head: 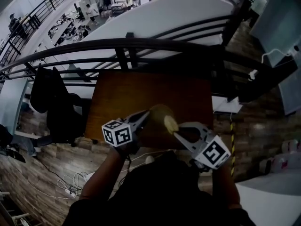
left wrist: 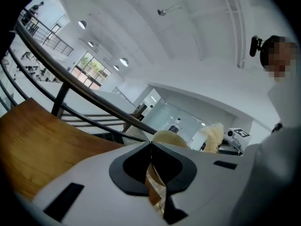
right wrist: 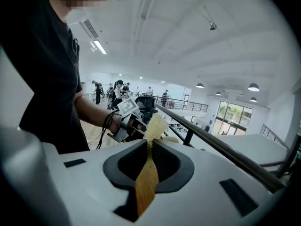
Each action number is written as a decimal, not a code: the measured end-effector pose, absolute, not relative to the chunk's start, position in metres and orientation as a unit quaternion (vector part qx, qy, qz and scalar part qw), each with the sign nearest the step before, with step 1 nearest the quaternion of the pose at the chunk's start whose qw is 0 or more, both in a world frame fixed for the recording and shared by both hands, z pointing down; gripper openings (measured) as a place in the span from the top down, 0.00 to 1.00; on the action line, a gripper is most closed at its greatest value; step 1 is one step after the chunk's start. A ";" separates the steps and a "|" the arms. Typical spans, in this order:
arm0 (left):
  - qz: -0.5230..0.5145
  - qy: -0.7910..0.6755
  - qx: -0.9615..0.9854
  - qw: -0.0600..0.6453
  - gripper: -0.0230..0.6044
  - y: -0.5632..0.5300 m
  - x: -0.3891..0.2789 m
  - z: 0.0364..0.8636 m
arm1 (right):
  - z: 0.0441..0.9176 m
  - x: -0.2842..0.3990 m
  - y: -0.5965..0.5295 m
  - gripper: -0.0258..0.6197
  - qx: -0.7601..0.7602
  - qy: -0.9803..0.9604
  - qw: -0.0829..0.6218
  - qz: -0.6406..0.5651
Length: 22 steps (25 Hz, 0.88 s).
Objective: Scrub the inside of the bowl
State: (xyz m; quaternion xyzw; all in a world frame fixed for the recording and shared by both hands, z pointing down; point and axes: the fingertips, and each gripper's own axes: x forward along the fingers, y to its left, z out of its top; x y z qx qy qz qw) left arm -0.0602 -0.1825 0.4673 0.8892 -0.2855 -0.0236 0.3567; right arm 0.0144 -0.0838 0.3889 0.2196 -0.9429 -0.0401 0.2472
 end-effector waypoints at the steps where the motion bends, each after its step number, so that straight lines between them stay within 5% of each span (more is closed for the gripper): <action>1: -0.031 -0.279 0.888 0.366 0.96 -0.180 -0.062 0.468 | 0.387 0.017 -0.083 0.89 0.222 -0.943 0.244 -0.039; 16: -0.206 -0.118 0.826 0.511 0.96 -0.152 -0.064 0.454 | 0.371 0.009 -0.065 0.89 0.218 -0.958 0.185 0.001; 22: -0.208 -0.075 0.834 0.505 0.96 -0.141 -0.058 0.442 | 0.348 0.001 -0.063 0.89 0.201 -0.966 0.159 -0.018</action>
